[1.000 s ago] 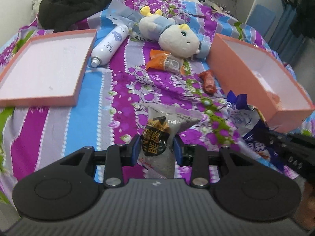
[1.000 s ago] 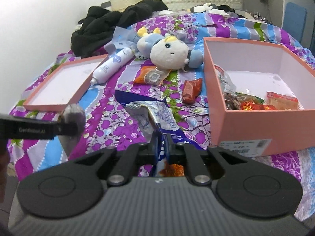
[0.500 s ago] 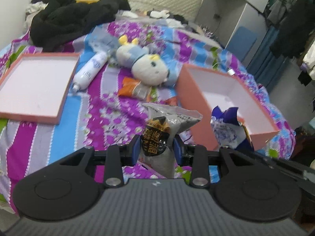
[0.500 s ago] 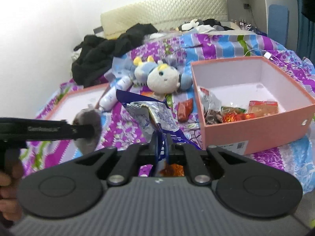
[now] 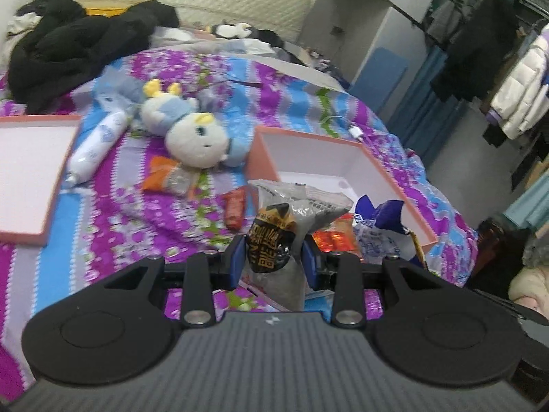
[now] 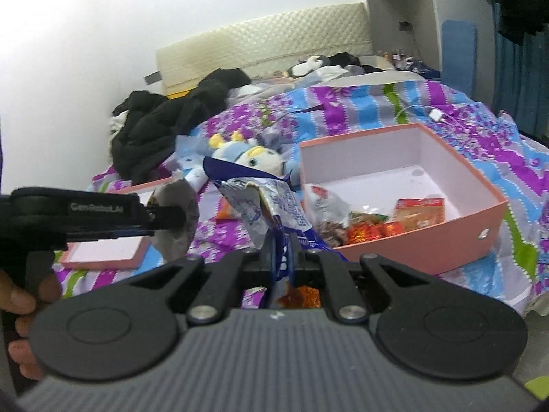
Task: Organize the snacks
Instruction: 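Carry both held bags over the deep pink box, then drop both bags into the deep pink box by opening both tools, then withdraw both tools from the box toward the orange and red bags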
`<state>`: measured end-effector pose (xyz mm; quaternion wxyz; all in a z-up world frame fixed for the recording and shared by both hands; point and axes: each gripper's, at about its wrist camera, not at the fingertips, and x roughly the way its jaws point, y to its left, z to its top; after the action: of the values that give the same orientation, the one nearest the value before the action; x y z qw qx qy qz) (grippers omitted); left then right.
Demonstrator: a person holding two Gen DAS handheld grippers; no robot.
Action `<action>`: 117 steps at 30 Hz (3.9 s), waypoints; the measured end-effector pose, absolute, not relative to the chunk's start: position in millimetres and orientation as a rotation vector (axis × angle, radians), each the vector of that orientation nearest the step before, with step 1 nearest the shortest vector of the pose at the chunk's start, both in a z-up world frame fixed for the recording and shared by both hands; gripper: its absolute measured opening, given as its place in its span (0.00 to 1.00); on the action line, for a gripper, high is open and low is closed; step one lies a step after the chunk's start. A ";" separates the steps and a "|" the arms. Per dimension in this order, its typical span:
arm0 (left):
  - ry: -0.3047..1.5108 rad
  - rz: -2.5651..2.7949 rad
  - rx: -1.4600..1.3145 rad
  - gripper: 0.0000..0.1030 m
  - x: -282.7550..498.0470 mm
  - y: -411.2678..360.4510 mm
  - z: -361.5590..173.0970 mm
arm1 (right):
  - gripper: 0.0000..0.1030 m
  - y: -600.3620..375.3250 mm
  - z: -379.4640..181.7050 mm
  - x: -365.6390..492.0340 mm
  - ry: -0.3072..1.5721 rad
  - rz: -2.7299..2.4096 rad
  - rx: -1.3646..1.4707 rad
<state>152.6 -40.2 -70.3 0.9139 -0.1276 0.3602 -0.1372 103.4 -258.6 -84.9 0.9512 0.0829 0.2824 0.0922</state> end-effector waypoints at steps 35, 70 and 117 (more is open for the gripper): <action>1.014 -0.462 -0.126 0.39 433.7 -205.8 -112.2 | 0.11 -402.3 -135.5 305.6 0.800 -0.082 0.207; 0.632 -0.405 -0.013 0.66 254.1 -99.2 -54.4 | 0.60 -332.6 -100.3 175.9 0.535 0.009 0.159; 0.726 -0.179 -0.133 0.66 86.3 10.3 -152.6 | 0.60 -213.6 -158.8 66.2 0.594 0.138 0.065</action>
<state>86.3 10.3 -152.6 0.9289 -0.0647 0.3541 -0.0871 66.2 -213.6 -158.8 0.9534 0.0319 0.2922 0.0681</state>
